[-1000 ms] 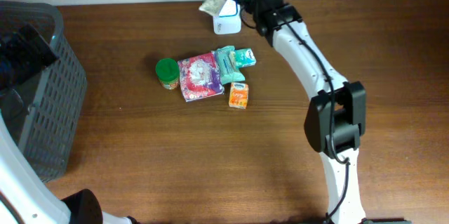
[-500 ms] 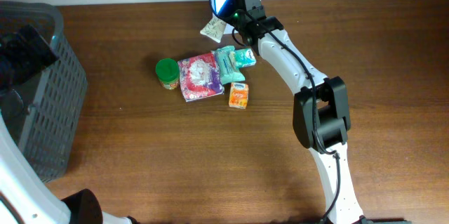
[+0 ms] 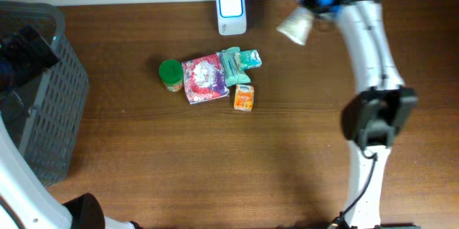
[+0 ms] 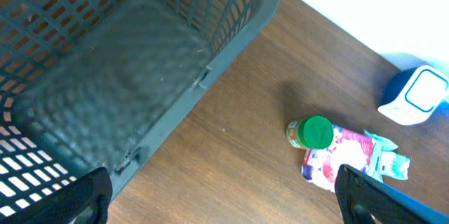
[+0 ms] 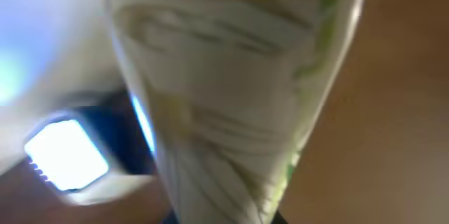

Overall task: Scan the item barcode
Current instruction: 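Carry the tube to the right table edge and release it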

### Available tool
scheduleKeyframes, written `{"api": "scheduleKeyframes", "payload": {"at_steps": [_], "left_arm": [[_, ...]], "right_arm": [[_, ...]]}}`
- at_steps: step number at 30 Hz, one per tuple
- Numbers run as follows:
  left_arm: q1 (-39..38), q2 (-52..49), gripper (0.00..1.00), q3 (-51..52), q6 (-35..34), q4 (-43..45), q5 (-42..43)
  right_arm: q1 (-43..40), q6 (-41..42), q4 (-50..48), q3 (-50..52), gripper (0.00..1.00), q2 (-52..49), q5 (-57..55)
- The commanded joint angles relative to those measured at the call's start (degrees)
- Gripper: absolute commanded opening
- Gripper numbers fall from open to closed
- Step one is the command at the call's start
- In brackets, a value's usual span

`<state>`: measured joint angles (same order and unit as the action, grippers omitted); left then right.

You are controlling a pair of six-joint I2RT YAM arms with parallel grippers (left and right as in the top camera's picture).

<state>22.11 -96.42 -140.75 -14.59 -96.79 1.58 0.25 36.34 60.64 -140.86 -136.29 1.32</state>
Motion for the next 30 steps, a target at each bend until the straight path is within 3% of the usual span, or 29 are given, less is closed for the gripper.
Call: {"api": "scheduleKeyframes", "payload": {"at_steps": [1,5,7,8,11,14,16,18,20,22,24,28,30], "left_arm": [[0.24,0.39,0.99,0.04,-0.55,0.09,0.15],[0.24,0.39,0.99,0.04,-0.55,0.09,0.15],[0.24,0.39,0.99,0.04,-0.55,0.09,0.15],[0.24,0.39,0.99,0.04,-0.55,0.09,0.15],[0.24,0.39,0.99,0.02,-0.55,0.09,0.15],[0.24,0.39,0.99,0.02,-0.55,0.09,0.15],[0.24,0.39,0.99,0.02,-0.55,0.09,0.15],[0.24,0.39,0.99,0.04,-0.55,0.09,0.15],[0.24,0.39,0.99,0.04,-0.55,0.09,0.15],[0.24,0.39,0.99,0.04,-0.55,0.09,0.15],[0.24,0.39,0.99,0.04,-0.55,0.09,0.15],[0.24,0.39,0.99,0.02,-0.55,0.09,0.15],[0.24,0.39,0.99,0.02,-0.55,0.09,0.15]], "right_arm": [[-12.31,-3.65,7.58,-0.50,0.04,3.67,-2.27],[-30.91,-7.63,9.40,6.71,0.04,3.13,-2.23],[-34.91,-7.65,6.62,11.21,0.06,2.40,-2.32],[-37.40,-7.65,3.87,14.60,0.28,2.21,-2.29],[-41.88,-9.27,3.41,14.58,0.61,3.17,0.00],[-41.42,-11.37,7.04,8.57,0.65,9.60,6.95],[-37.09,-18.27,9.94,7.06,0.71,15.72,24.09],[-30.47,-23.19,16.24,7.06,0.85,17.11,30.84],[-19.96,-32.00,21.90,8.66,0.88,16.87,31.15],[-10.58,-37.62,22.56,10.97,0.99,16.87,30.36],[-0.37,-37.59,18.21,14.45,0.99,16.81,23.28],[11.37,-36.46,9.03,15.96,0.99,16.72,21.90],[13.64,-22.60,7.85,16.02,0.99,15.87,15.65]]}}
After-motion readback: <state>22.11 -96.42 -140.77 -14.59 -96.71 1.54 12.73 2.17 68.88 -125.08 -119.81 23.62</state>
